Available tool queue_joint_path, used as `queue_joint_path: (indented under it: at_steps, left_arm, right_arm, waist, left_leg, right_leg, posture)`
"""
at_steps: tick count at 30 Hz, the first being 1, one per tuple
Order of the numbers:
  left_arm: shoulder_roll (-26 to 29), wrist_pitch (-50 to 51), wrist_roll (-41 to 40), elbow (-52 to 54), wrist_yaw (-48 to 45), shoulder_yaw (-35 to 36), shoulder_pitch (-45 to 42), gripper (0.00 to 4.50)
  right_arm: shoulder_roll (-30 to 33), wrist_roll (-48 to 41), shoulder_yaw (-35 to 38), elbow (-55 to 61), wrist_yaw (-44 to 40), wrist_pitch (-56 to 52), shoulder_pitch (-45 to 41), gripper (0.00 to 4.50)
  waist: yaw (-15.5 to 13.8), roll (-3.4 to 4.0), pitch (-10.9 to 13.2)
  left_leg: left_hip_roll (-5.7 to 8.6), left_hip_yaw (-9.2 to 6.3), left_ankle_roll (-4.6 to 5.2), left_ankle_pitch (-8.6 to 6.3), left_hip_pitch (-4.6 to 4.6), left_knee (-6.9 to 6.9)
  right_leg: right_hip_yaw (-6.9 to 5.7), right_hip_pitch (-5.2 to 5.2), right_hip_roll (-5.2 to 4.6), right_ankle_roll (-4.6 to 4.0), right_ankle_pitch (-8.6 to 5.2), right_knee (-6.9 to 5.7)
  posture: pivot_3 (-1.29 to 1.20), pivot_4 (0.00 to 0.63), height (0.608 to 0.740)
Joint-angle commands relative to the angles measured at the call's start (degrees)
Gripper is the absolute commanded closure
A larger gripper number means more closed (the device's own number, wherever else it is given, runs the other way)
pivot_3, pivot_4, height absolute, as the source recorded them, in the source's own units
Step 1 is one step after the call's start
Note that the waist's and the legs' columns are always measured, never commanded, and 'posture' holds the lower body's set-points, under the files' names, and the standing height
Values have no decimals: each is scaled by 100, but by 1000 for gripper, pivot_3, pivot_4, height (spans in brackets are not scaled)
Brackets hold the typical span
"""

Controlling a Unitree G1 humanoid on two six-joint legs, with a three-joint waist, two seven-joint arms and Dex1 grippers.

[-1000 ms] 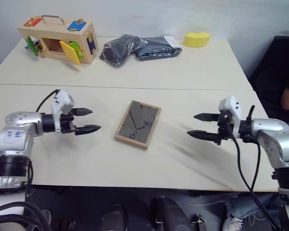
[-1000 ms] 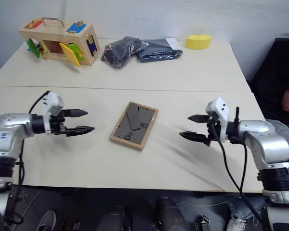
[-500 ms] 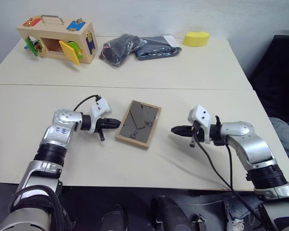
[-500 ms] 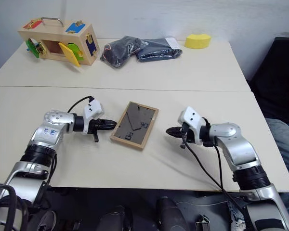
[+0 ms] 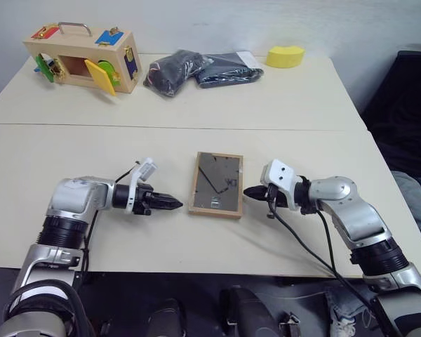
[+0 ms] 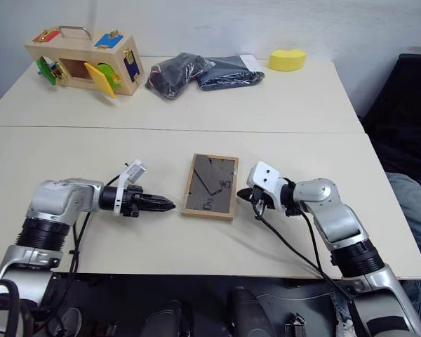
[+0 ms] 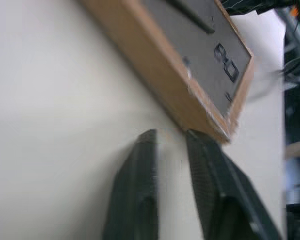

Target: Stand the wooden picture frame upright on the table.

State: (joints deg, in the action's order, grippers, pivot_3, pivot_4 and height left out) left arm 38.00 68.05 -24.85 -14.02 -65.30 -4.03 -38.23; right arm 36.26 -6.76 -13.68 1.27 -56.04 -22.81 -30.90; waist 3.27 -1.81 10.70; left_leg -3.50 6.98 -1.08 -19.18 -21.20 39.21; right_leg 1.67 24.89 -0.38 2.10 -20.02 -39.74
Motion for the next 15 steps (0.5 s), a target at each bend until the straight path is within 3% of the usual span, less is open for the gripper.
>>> queue_joint_path:
  at_steps: [1, 7, 15]
  left_arm:
    - [-116, 706, -312, -93, 358, 351, -184, 1997]
    - [-526, 1033, -393, -413, 816, 333, -402, 172]
    - [-1110, 1100, -510, -424, 998, 48, -448, 39]
  right_arm:
    - [111, 197, -90, 171, -96, 232, -192, 4500]
    - [120, 483, -409, 324, -274, 418, -189, 4500]
    - [-19, 748, -556, 237, -275, 604, -197, 4500]
  waist:
    - [-7, 0, 0]
    - [-21, 0, -1]
    - [-49, 9, -8]
  left_leg:
    - [0, -1, 0, 0, 0, 1]
    - [0, -2, 0, 0, 7, 4]
    - [2, -5, 0, 0, 22, 8]
  right_leg:
    - [0, 0, 0, 0, 0, 0]
    - [-2, -10, -1, 0, 0, 0]
    - [-4, -29, -3, 0, 0, 1]
  posture:
    - [0, 150, 740]
    - [0, 150, 740]
    - [0, 150, 740]
